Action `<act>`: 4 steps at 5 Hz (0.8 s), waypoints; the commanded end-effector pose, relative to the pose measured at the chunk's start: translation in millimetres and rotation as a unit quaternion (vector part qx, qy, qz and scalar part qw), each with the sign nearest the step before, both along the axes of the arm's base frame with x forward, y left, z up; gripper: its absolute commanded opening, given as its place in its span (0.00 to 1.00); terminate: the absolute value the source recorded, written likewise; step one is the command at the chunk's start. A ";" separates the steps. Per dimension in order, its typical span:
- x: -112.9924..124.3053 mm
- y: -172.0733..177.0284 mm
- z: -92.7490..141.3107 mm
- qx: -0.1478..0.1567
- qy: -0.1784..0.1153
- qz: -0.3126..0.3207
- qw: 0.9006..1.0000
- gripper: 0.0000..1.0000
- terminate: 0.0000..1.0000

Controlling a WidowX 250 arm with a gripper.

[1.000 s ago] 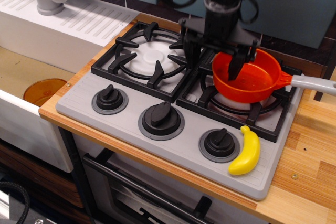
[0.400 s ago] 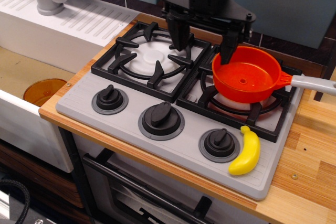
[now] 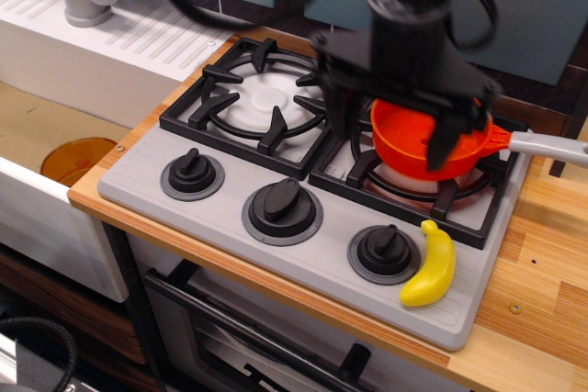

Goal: End effector transition from pot or pan to object

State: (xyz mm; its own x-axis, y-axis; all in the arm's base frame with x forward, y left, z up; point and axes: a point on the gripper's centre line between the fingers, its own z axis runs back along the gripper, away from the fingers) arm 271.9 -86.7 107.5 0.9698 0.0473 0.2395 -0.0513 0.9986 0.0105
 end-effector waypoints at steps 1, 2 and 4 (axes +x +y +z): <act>-3.9 -30.1 -13.2 0.000 -0.060 -0.001 0.998 1.00 0.00; -2.2 -28.4 -35.0 -0.005 -0.076 -0.012 0.997 1.00 0.00; -7.6 -43.5 -52.6 -0.007 -0.086 -0.001 0.996 1.00 0.00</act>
State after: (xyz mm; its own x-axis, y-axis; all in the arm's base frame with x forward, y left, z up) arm 259.6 -127.3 47.9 0.9227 0.0520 0.3819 -0.0566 0.9984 0.0009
